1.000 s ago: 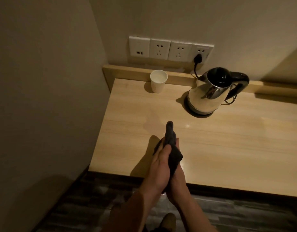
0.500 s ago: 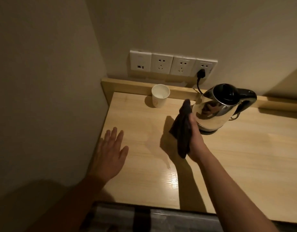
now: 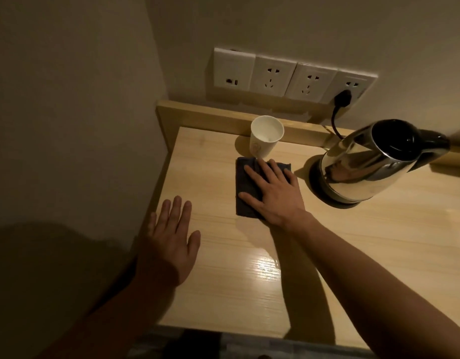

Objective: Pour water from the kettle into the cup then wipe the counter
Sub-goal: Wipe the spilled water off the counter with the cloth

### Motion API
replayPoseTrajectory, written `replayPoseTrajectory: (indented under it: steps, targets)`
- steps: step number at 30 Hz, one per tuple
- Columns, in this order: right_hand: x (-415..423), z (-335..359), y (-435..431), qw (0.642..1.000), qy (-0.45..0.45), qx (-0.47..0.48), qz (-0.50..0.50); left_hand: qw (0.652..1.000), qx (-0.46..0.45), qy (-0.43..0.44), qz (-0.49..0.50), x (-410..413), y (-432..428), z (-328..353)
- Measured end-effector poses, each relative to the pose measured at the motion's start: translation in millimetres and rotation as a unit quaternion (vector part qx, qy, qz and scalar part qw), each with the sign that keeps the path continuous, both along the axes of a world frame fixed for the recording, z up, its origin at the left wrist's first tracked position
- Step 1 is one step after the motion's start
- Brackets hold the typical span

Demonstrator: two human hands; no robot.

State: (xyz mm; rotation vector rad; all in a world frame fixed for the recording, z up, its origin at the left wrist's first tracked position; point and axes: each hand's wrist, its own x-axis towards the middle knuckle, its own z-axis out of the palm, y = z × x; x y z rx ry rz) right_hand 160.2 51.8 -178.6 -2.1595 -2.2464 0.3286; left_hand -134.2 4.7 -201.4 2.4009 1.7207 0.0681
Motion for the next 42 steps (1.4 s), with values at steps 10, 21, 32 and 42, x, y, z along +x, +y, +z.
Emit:
replayPoseTrajectory:
  steps: [10,21,32,42]
  targets:
    - [-4,-1,-3,0.999,0.009,-0.038,0.007,1.0,-0.01,0.018,0.006,2,2,0]
    - [-39,-6,-70,0.999,0.025,-0.012,0.019,1.0,-0.002,0.029,-0.002,-2,4,-8]
    - [-68,-9,-141,0.999,0.021,-0.013,0.032,1.0,-0.013,0.028,0.004,0,1,-4]
    - [-85,-10,-209,0.996,0.04,-0.002,0.081,0.999,-0.036,0.03,0.006,1,1,2]
